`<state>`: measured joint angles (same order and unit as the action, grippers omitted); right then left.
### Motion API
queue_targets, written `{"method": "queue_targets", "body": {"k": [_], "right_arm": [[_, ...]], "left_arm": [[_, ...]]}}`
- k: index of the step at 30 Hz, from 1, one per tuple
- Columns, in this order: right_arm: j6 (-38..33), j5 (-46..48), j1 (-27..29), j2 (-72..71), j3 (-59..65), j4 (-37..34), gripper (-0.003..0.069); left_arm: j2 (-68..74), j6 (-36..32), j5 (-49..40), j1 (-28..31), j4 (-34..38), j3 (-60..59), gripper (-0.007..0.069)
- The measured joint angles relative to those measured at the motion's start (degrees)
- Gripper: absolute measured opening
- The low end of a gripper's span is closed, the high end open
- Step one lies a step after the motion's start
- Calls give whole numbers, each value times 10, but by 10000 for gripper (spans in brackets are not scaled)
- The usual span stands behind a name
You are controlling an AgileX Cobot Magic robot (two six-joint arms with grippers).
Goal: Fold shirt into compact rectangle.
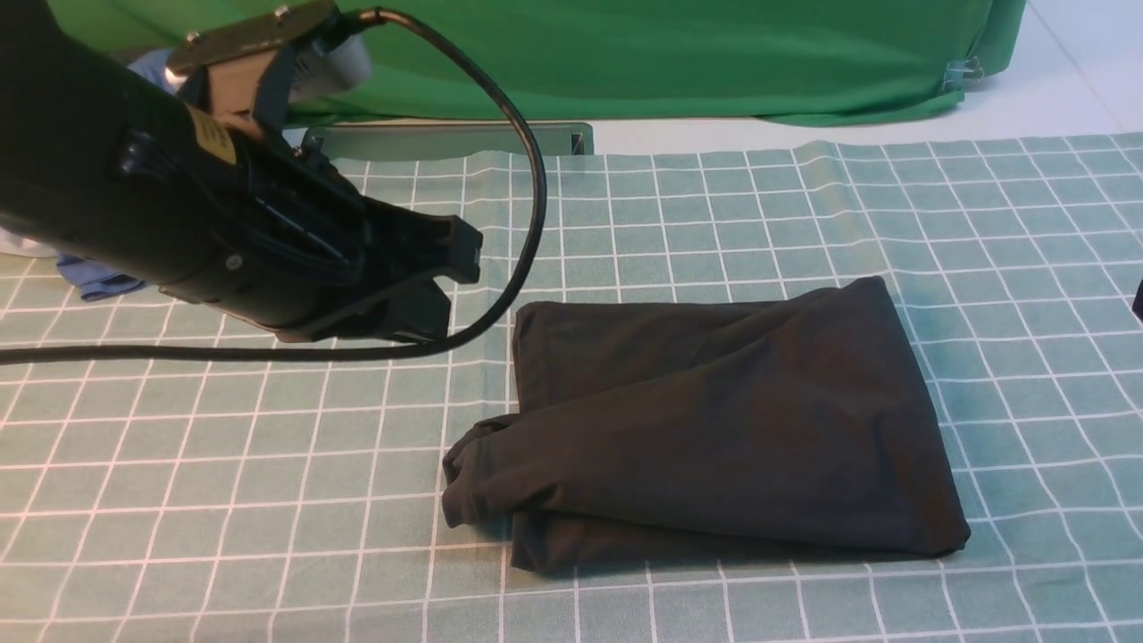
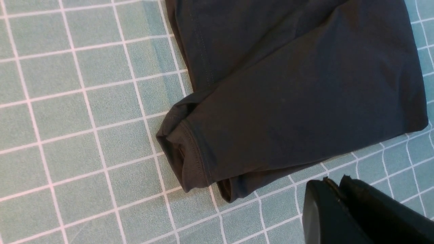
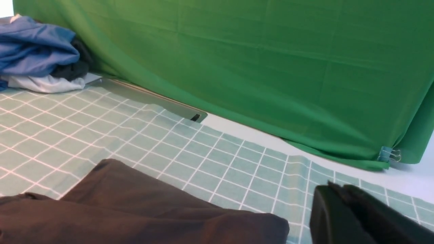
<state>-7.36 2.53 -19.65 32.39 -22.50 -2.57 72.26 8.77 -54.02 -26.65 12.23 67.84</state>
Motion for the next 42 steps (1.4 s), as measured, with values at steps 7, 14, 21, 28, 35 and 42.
{"method": "queue_targets", "body": {"k": [7, 14, 21, 28, 35, 42], "right_arm": [[1, -1, -70, 0, 0, 0, 56], [1, -1, -86, -1, 1, 0, 69], [1, -4, -36, -107, 42, 0, 85], [1, -3, 163, -254, 155, 0, 100], [1, 39, 237, -320, 229, 14, 113], [1, 100, 209, -324, 229, 29, 130]], "left_arm": [[0, 0, 4, 0, -1, 0, 36], [0, 0, 9, 0, -2, 0, 36], [0, 0, 15, 0, -4, 0, 36], [0, 0, 30, 0, -4, 0, 36], [0, 0, 35, 0, -6, 0, 36], [0, -16, 34, 0, -11, 0, 36]]}}
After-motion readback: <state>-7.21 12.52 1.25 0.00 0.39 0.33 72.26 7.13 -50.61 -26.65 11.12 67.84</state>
